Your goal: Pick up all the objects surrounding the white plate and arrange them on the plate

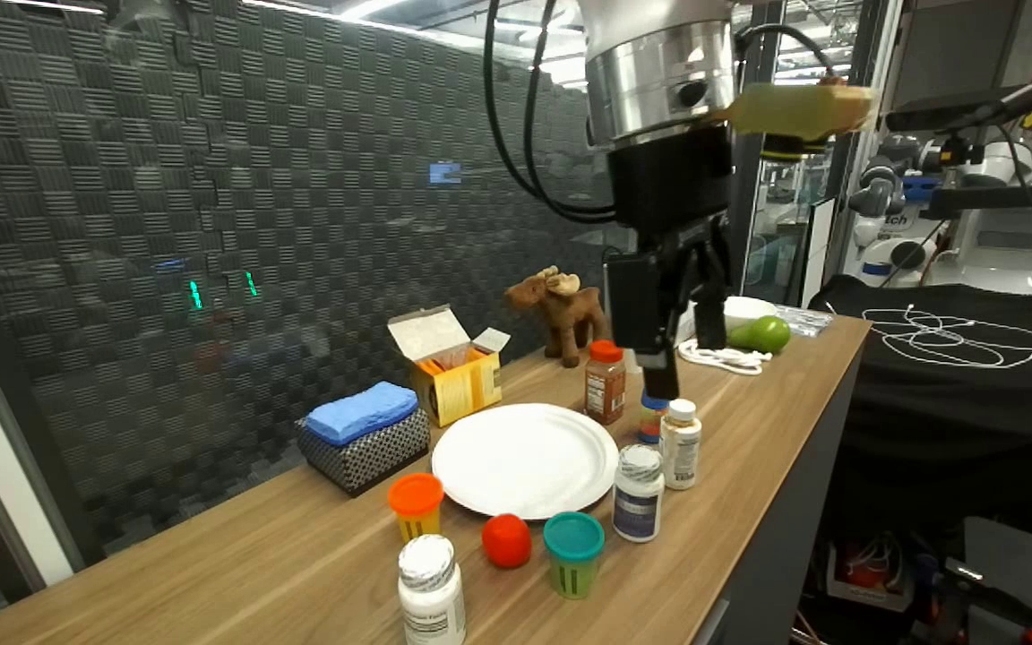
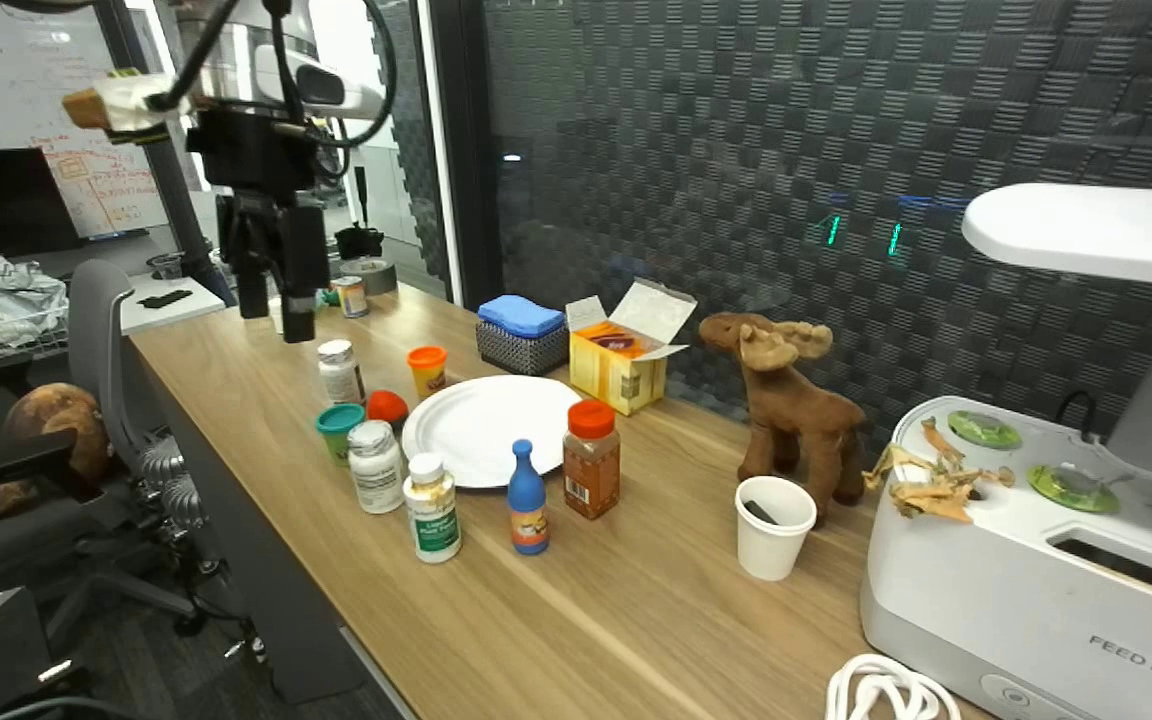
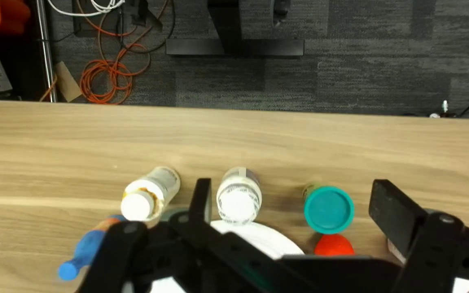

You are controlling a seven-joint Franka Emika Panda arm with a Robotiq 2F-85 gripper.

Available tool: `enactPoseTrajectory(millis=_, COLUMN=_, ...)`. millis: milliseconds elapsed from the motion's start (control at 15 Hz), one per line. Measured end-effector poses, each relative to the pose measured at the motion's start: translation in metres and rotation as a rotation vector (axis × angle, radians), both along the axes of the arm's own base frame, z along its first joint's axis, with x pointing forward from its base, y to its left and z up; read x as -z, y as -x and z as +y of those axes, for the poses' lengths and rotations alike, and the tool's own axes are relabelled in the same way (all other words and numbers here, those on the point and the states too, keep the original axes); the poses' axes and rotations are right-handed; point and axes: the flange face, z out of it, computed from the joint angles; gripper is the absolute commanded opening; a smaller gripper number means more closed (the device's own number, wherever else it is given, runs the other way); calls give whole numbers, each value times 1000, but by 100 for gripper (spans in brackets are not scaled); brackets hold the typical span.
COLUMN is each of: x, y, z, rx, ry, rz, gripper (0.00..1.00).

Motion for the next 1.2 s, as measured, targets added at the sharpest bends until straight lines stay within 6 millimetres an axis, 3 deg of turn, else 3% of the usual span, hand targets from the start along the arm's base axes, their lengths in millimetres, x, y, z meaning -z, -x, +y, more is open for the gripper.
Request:
enactPoseTrajectory(millis=467, x=23, y=-91, z=31, rx=90, ry=-25, rz=-143, gripper=100)
enactPoseTrajectory(millis=667, x=48, y=-114, z=52, rx=53, ry=-17, rz=-135, gripper=100)
enactPoseTrajectory(millis=1000, x=112, y=-141, z=85, rx=-28, ry=36, rz=-91, gripper=100)
enactPoseTrajectory(millis=1200, x=123, y=-157, z=104, rx=-53, ry=18, rz=-113, gripper=100)
